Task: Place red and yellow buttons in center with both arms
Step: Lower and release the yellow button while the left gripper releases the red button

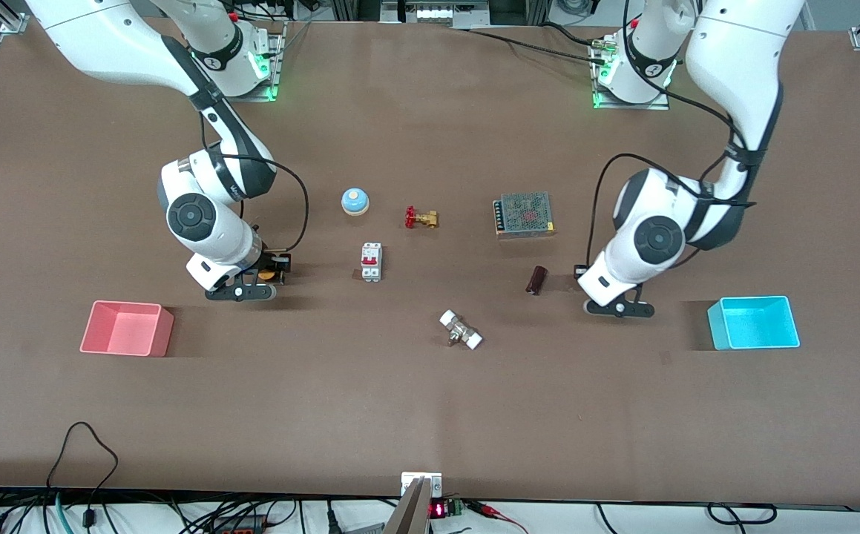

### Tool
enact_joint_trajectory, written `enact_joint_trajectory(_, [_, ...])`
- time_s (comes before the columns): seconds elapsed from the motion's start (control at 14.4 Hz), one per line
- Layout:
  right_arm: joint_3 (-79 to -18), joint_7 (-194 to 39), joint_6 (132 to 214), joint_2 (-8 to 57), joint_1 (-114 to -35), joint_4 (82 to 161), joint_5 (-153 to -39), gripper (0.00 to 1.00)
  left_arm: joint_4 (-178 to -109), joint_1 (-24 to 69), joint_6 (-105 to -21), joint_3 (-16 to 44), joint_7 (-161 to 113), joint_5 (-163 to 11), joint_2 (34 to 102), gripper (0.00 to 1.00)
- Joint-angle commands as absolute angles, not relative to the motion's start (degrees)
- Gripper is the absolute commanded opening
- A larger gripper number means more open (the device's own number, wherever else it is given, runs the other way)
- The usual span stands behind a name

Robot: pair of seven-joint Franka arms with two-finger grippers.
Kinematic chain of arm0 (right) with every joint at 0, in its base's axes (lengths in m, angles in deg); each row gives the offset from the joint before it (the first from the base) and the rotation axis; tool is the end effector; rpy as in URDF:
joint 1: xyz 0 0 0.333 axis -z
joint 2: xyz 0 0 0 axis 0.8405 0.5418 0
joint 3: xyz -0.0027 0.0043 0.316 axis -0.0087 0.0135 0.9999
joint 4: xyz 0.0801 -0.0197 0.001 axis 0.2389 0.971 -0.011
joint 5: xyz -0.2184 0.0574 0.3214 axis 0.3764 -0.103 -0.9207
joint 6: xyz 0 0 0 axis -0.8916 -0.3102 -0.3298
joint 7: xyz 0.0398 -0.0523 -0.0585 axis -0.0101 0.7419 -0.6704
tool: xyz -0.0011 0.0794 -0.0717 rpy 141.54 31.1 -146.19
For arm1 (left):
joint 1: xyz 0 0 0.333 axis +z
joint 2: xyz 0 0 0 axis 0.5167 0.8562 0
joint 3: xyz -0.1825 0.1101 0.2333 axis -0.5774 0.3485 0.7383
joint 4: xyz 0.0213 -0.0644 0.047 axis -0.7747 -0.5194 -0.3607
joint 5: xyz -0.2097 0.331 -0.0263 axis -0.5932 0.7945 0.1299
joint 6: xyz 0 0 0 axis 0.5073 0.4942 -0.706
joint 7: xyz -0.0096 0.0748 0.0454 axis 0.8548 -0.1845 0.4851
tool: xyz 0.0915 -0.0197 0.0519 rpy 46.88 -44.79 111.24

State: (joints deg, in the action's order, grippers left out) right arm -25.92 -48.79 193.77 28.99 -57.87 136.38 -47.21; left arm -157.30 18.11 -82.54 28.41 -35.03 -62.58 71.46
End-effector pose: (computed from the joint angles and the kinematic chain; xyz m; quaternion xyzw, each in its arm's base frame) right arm 0.5735 0.1813 0.2175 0.9992 0.0182 -0.0341 0.0113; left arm 0.5783 -0.1743 0.2027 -0.9986 0.0187 0.0444 0.0210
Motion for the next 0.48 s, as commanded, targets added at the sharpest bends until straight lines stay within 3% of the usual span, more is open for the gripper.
enact_joint_trajectory(0.0, [-25.8, -47.5, 194.6, 29.9, -58.2, 136.1, -46.4, 0.35, -164.7, 17.4, -90.1, 28.7, -38.2, -61.8, 68.3, 0.28])
enact_joint_trajectory(0.14, [-25.8, -47.5, 195.2, 29.9, -58.2, 136.2, -46.5, 0.37, -164.7, 17.4, -90.2, 28.7, -38.5, -61.8, 68.1, 0.32])
enact_joint_trajectory(0.21, [-25.8, -47.5, 195.2, 29.9, -58.2, 136.2, -46.5, 0.41, -164.7, 17.4, -90.2, 28.7, -39.3, -61.8, 68.1, 0.45])
enact_joint_trajectory(0.28, [-25.8, -47.5, 195.1, 29.9, -58.2, 136.1, -46.6, 0.48, -164.7, 17.4, -90.2, 28.7, -39.9, -61.8, 68.0, 0.65])
enact_joint_trajectory(0.35, [-25.8, -47.4, 195.1, 29.9, -58.2, 136.1, -46.6, 0.62, -164.7, 17.3, -90.3, 28.7, -40.0, -61.8, 68.0, 0.77])
enact_joint_trajectory(0.42, [-25.8, -47.4, 195.1, 29.8, -58.2, 135.8, -46.6, 0.8, -164.7, 17.4, -90.3, 28.7, -40.0, -61.8, 68.0, 0.97])
